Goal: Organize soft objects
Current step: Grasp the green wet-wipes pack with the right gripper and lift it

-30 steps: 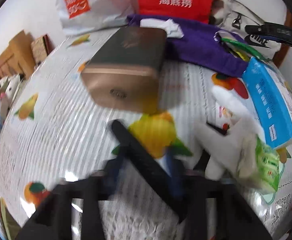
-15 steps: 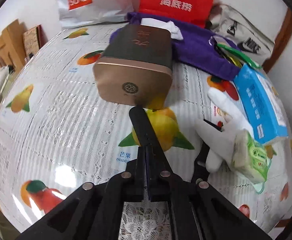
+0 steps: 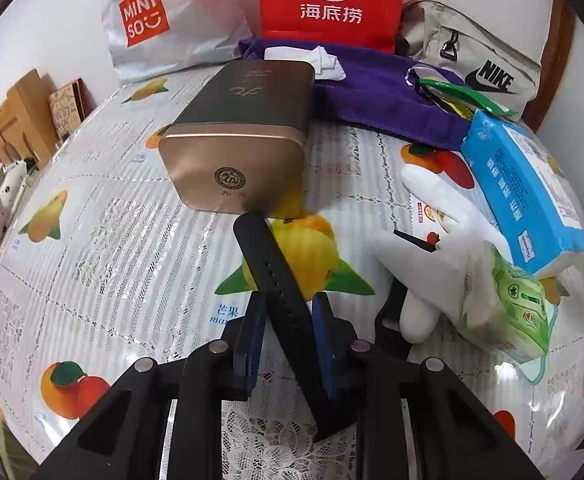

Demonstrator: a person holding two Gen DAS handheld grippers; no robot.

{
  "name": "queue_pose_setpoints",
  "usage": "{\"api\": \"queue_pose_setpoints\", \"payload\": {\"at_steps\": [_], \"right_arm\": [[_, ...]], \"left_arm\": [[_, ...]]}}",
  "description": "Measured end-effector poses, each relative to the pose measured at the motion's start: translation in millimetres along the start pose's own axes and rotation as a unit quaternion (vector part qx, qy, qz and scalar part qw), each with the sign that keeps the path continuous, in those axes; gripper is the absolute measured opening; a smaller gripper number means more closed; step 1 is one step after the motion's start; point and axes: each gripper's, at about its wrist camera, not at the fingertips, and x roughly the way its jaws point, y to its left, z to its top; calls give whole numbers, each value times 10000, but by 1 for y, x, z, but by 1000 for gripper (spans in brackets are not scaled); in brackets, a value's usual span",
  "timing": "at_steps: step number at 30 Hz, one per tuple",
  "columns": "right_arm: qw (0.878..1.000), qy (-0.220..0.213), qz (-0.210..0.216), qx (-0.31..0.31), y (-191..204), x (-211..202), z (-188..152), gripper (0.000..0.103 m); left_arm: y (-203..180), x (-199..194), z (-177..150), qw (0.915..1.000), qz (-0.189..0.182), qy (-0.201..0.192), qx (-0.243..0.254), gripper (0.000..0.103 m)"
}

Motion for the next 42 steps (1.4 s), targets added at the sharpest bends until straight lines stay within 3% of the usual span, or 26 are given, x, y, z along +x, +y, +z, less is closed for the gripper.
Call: {"api": "queue_pose_setpoints", "payload": {"at_steps": [1,4,5,6,8,9,13,15,18,21,23,27,33,37,40,42], "right_arm": [[10000,4,4,33,-1,0,-2,60],[9998,55,94,138,0,-1,-9,60],[9998,73,118,175,0,-1,-11,60],[9996,99,160,197,1,0,-13,60],[9994,161,214,206,5,2,-17,60],[9993,181,242,211,7,2,-20,60],[9984,271,459,172,19,7,-29,60],[9981,309,516,107,26,10,-32,60],[9977,391,555,-28,38,21,-36,61],[9974,495,517,-8,42,33,-37,62],[9977,518,445,15,43,39,-37,63],[9977,628,234,-27,46,52,-37,63],[9969,771,131,-64,49,68,-35,64],[9968,783,135,-91,50,75,-35,74],[9972,732,29,-119,52,80,-36,74],[9971,718,-145,-224,53,84,-37,61]], "left_arm": [[1,0,0,10000,-35,8,-26,26],[-7,5,3,9999,29,-27,157,43],[-9,6,3,9998,106,-125,139,44],[-10,6,3,9996,148,-179,152,43],[-8,6,3,9992,176,-328,113,25],[-6,6,4,9992,116,-356,122,24],[13,2,5,9989,-343,-283,-116,19],[18,-5,5,9974,-630,-294,-186,7],[16,-12,2,9983,-476,-342,56,6],[21,-11,0,9982,-540,-271,39,6],[27,-10,-2,9991,-372,-204,-8,6],[42,-4,-7,9982,-571,-117,-127,9],[34,3,-3,9971,-758,-33,-105,9],[25,5,-3,9978,-660,-90,21,9],[26,6,-2,9978,-647,-124,-12,9],[28,5,-1,9975,-693,-122,-28,8]]}}
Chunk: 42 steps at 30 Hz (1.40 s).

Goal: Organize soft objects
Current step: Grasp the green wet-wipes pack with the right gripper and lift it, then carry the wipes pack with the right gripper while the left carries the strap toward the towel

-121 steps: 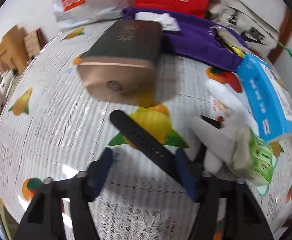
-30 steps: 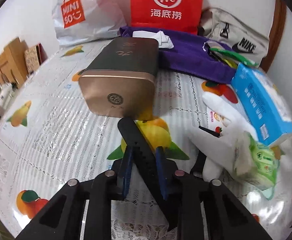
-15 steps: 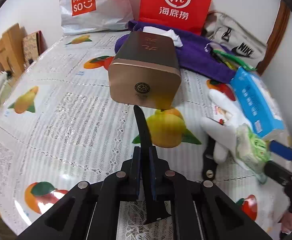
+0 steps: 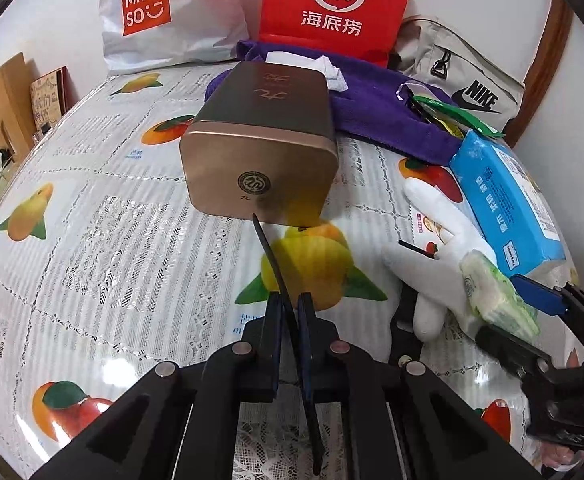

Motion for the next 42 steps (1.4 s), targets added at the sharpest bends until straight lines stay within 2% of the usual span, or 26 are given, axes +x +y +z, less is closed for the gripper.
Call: {"api": "queue_pose_setpoints", "payload": {"at_steps": [2,5,11,15,20,29,38,42], "right_arm": [[9999,-88,-34,-85,0,-4,-1,48],[9997,-181,27,-133,1,-17,-2,44],[9984,-482,282,122,-4,-43,-9,42],[9967,-668,272,378,-9,-63,-16,42],[9944,-761,-74,725,-24,-84,-29,42],[9855,-665,-653,1418,-61,-105,-59,42],[9801,-960,-754,1566,-70,-133,-45,42],[9815,-965,-741,1480,-70,-133,-33,42]], "left_arm": [[4,-1,0,9999,-105,8,-67,6],[12,-6,-3,9992,-331,59,-216,6],[18,-12,-9,9989,-396,27,-232,5],[20,-21,-12,9987,-447,-80,-212,5],[25,-30,-16,9982,-510,-150,-264,5],[29,-52,-14,9979,-542,-288,-216,5],[31,-77,7,9970,-511,-560,-174,5],[31,-73,12,9976,-513,-454,-132,5]]}}
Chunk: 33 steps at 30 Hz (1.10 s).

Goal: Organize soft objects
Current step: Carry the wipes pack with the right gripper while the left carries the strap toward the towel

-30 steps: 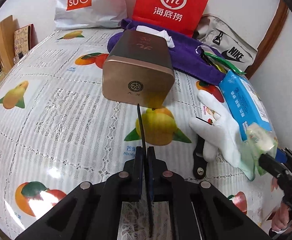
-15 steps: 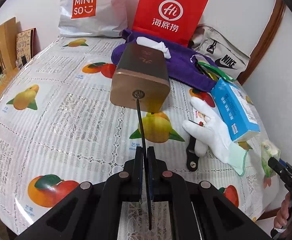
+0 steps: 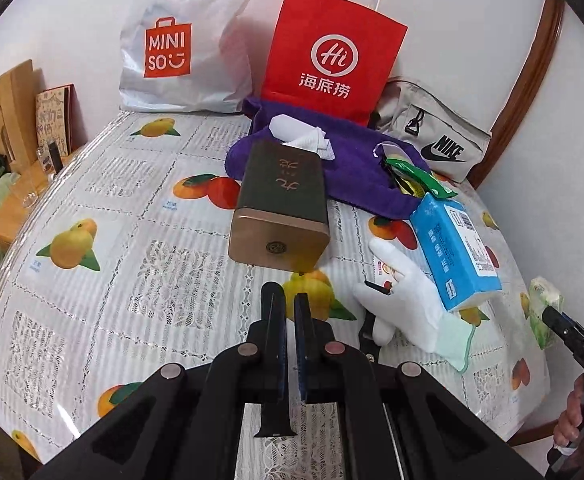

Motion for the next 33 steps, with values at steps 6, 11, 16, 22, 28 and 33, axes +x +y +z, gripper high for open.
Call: {"api": "queue_pose_setpoints", "payload": {"at_steps": [6,11,16,22,28,33], "right_arm": [[9998,65,136,-91,7,9,7,42],[9993,295,194,-86,7,25,-1,42],[9984,505,264,-64,7,38,-9,42],[9980,511,366,-85,11,43,-7,42],[9984,293,401,-262,16,36,11,42],[9987,204,282,-367,10,44,31,42]], "left_arm": [[1,40,-22,9970,408,647,130,13],[-7,57,-36,9945,674,679,439,36],[-22,62,-37,9904,879,633,860,44],[-13,66,-29,9928,851,508,676,20],[-5,60,-24,9955,687,490,442,20],[2,54,-17,9965,604,485,322,20]]}}
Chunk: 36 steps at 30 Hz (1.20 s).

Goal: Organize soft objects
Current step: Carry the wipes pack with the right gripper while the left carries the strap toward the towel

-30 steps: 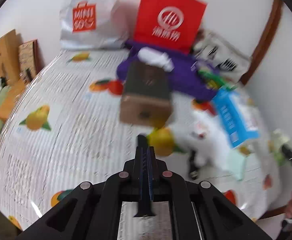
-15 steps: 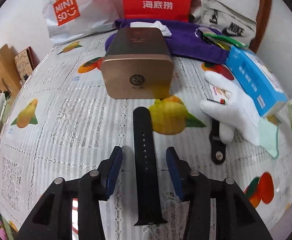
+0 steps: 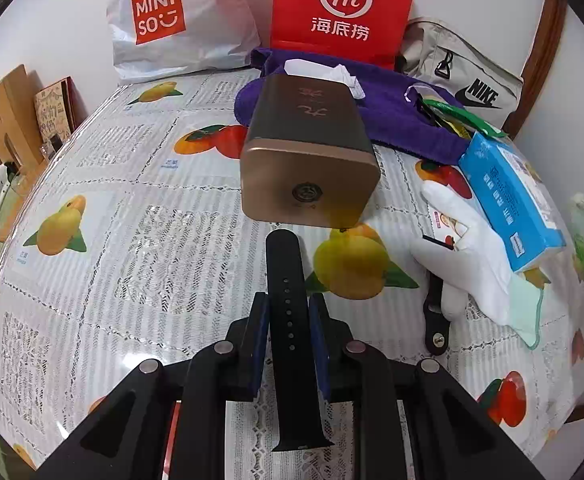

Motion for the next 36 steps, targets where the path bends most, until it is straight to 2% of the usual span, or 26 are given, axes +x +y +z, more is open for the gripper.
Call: {"api": "queue_pose_setpoints", "payload": {"at_steps": [8,15,25,36], "right_arm": [[9998,-108,14,-163,0,13,26,42],[9993,-144,98,-334,7,24,43,42],[9985,-244,124,-470,11,36,73,42],[9987,-320,112,-378,5,57,106,42]], "left_arm": [[5,-22,3,9999,-3,-120,-60,20],[12,-46,18,9993,43,-347,-142,20],[8,-61,66,9976,9,-692,-26,20],[-9,-46,118,9964,-220,-807,101,20]]}}
